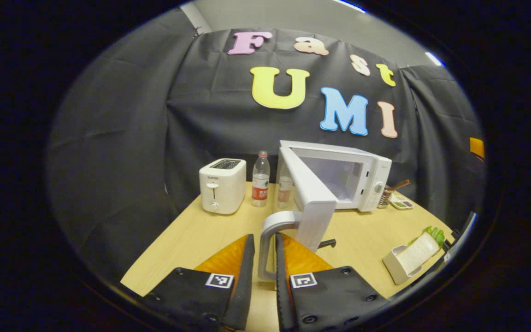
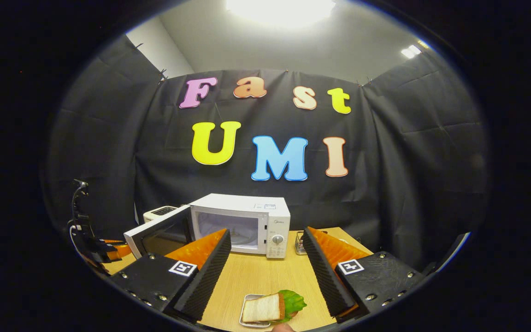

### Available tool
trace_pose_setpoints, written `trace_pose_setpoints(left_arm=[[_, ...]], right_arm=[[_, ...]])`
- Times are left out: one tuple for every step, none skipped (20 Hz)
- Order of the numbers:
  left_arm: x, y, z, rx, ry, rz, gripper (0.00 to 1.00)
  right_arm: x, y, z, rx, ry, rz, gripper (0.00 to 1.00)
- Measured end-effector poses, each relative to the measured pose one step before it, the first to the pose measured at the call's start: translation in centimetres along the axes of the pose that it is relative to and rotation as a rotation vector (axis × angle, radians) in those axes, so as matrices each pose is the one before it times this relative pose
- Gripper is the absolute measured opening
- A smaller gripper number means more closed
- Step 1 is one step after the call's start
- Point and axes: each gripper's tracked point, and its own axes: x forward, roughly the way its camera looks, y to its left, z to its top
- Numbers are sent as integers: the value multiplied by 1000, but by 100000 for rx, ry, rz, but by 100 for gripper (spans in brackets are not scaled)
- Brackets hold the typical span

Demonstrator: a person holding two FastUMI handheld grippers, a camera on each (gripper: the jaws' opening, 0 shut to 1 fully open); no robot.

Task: Open the microwave oven with the left hand, put the food in, and close the microwave oven.

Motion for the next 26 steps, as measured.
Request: trace_pose_setpoints(left_arm=[[-909, 417, 890, -404, -1971, 2018, 46], [-789, 239, 1157, -1026, -2456, 1328, 63], [-653, 150, 1614, -1100, -2960, 1699, 80], [-736, -87, 1190, -1121, -2871, 811, 97], [-968, 114, 1094, -74, -2485, 1873, 97], [-668, -68, 1241, 321, -2268, 1527, 94], [-617, -227, 1350, 611, -2410, 1111, 95], [-784, -349, 1358, 911, -2689, 596, 96], [-671, -463, 1154, 1324, -2679, 248, 96], [-603, -418, 1307, 1585, -2483, 234, 94], [-393, -465, 1133, 1311, -2624, 305, 95], [-420, -339, 1147, 597, -1786, 178, 95], [-349, -375, 683, -98, -952, 540, 95], [-319, -241, 629, -363, -670, 360, 94], [-432, -184, 317, -360, -565, 648, 94], [-373, -170, 372, -87, 212, 57, 95], [-335, -247, 64, 465, 470, 221, 94], [-234, -177, 140, 1166, 148, 370, 94], [-292, -23, 154, 1329, 58, 598, 94], [-239, -97, 224, 1057, 78, 826, 94], [-290, -332, -59, 277, 484, 408, 94], [-392, -351, -63, 48, 697, 175, 94], [-44, -368, 39, 110, 198, 284, 94], [-301, -228, 145, 637, 36, 316, 95], [-296, -231, 58, 1026, 133, 560, 95], [-312, -306, 158, 1032, -125, 190, 94]], right_arm=[[393, -459, -270, -119, 1253, 518, 95], [417, -305, -416, 457, 1963, 1288, 95], [443, -93, -640, 721, 2157, 1747, 95], [465, -301, -426, 689, 2075, 1639, 95], [435, -390, -595, 665, 2413, 1639, 95], [456, -227, -521, 1286, 2810, 2038, 95], [543, -104, -909, 1920, 3533, 2346, 95], [402, -257, -737, 2124, 3553, 2037, 96], [346, -411, -902, 1952, 3554, 1643, 96], [458, -399, -811, 1711, 3449, 1600, 96], [402, -336, -948, 1755, 3343, 1305, 96], [340, -443, -858, 1704, 3380, 1414, 96], [393, -474, -902, 1805, 2853, 978, 96], [412, -415, -815, 1560, 3396, 986, 96], [432, -375, -1061, 1253, 3415, 839, 96], [371, -359, -931, 495, 3504, 636, 96], [323, -474, -840, 363, 2853, 79, 94], [200, -297, -635, 714, 2156, 800, 96], [275, -274, -785, 1030, 2101, 870, 96], [365, -275, -606, 796, 2164, 858, 96], [347, -388, -929, -238, 2534, 272, 96], [220, -477, -784, -714, 2200, -164, 96], [337, -422, -806, -351, 2141, -231, 96], [332, -296, -684, 332, 2095, 439, 96], [438, -366, -701, 890, 2081, 672, 96], [406, -306, -549, 1263, 1929, 675, 96]])
